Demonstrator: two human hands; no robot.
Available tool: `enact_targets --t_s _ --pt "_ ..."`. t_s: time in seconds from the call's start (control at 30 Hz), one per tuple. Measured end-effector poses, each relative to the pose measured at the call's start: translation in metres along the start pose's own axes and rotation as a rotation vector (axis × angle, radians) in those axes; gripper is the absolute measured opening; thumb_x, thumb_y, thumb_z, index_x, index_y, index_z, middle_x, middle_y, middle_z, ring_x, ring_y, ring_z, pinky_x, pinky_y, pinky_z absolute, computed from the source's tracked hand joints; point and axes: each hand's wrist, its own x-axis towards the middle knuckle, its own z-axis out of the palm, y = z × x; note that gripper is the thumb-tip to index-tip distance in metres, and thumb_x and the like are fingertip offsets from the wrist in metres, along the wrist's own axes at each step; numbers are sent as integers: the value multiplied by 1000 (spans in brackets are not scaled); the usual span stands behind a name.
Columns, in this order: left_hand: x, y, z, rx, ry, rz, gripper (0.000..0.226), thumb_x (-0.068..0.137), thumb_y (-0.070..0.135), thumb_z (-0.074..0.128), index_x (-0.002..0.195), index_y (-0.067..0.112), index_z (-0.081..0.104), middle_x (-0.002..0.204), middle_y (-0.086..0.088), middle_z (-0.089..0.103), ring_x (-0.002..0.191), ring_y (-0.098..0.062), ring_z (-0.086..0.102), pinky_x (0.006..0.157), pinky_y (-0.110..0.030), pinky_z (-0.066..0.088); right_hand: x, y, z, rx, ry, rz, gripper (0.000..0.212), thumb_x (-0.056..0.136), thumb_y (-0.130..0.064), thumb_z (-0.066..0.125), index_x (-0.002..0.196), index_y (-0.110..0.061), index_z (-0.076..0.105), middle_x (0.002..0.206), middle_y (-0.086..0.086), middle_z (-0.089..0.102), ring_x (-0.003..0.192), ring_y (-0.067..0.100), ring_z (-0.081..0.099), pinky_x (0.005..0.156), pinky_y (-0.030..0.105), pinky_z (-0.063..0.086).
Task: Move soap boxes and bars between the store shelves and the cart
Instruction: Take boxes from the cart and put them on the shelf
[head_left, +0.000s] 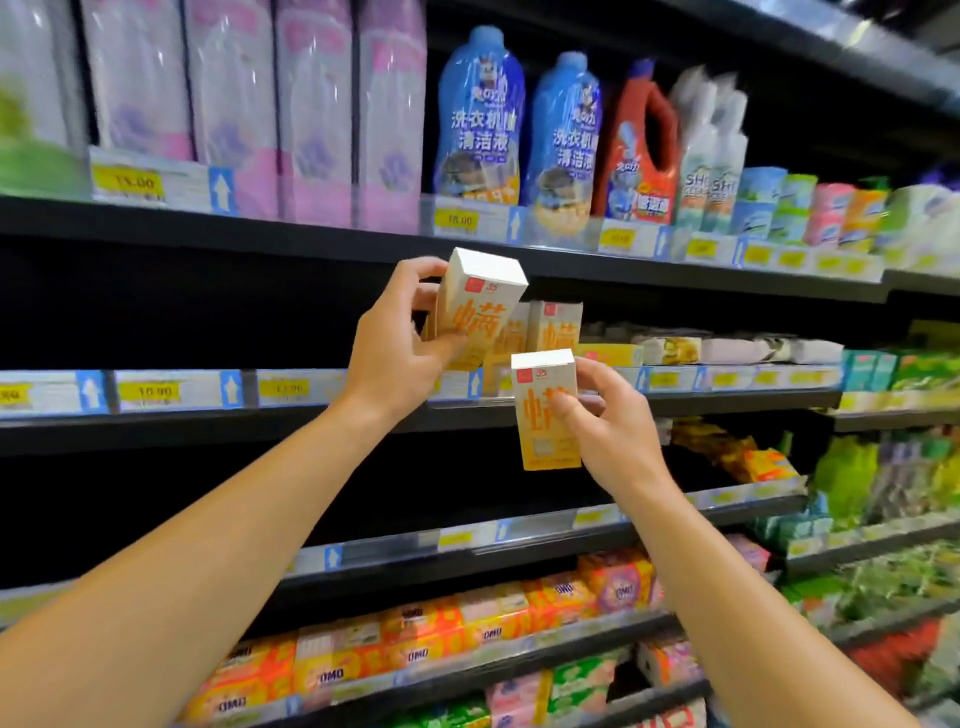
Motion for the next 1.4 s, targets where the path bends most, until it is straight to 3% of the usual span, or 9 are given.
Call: enact_targets --t_s 0.23,0.4,0.57,0.73,0.83,0.9,1.13,1.27,1.4 --pt "14 -4 45 76 60 51 56 81 1 75 121 29 48 107 19 62 106 8 58 78 -7 47 36 33 -29 51 -86 -19 33 96 -20 64 125 -34 57 117 -15 65 104 7 66 76 32 61" --pt "15 -14 71 149 86 53 58 80 -2 75 119 27 45 104 20 58 101 12 57 79 -7 48 51 59 -43 46 -127 -47 34 97 -21 62 130 -28 59 118 -17 64 103 7 65 78 31 61" --pt "16 -24 86 177 129 34 53 82 -1 73 125 17 49 106 12 62 103 5 60 79 -10 50 62 74 -47 64 -180 -39 36 97 -22 62 132 -27 58 117 -17 64 102 3 65 78 28 60" --pt "18 -28 95 267 138 27 54 82 6 75 127 18 49 110 9 64 105 -3 62 86 -19 53 68 82 -50 110 -200 -48 34 97 -20 61 131 -24 59 111 -16 66 98 0 65 73 21 57" --pt "21 -27 97 304 158 -7 58 81 8 76 131 17 48 108 12 62 100 7 59 83 -10 49 70 85 -51 127 -227 -55 35 97 -20 61 132 -23 58 110 -18 66 97 -5 64 70 16 55" --pt "21 -26 97 325 155 -18 63 82 8 76 136 18 45 108 13 60 96 14 57 81 -6 47 72 86 -52 135 -235 -59 36 97 -21 61 133 -23 58 114 -16 66 98 -1 65 71 19 57" --pt "18 -31 97 400 152 -60 77 83 13 76 146 22 32 113 8 62 100 -4 61 86 -19 51 74 88 -51 170 -253 -49 35 97 -23 61 132 -25 57 115 -13 66 100 2 65 71 20 57" --pt "21 -34 97 423 123 -90 74 85 14 74 146 24 33 115 11 60 105 -3 59 89 -23 51 74 88 -51 167 -262 -56 34 98 -23 60 132 -25 57 115 -13 66 100 3 66 73 23 57" --pt "27 -37 96 476 66 -86 72 83 15 76 144 23 38 119 12 60 110 -7 60 90 -27 54 75 88 -50 144 -249 -52 34 98 -26 60 132 -24 58 117 -11 66 102 8 66 82 35 60"
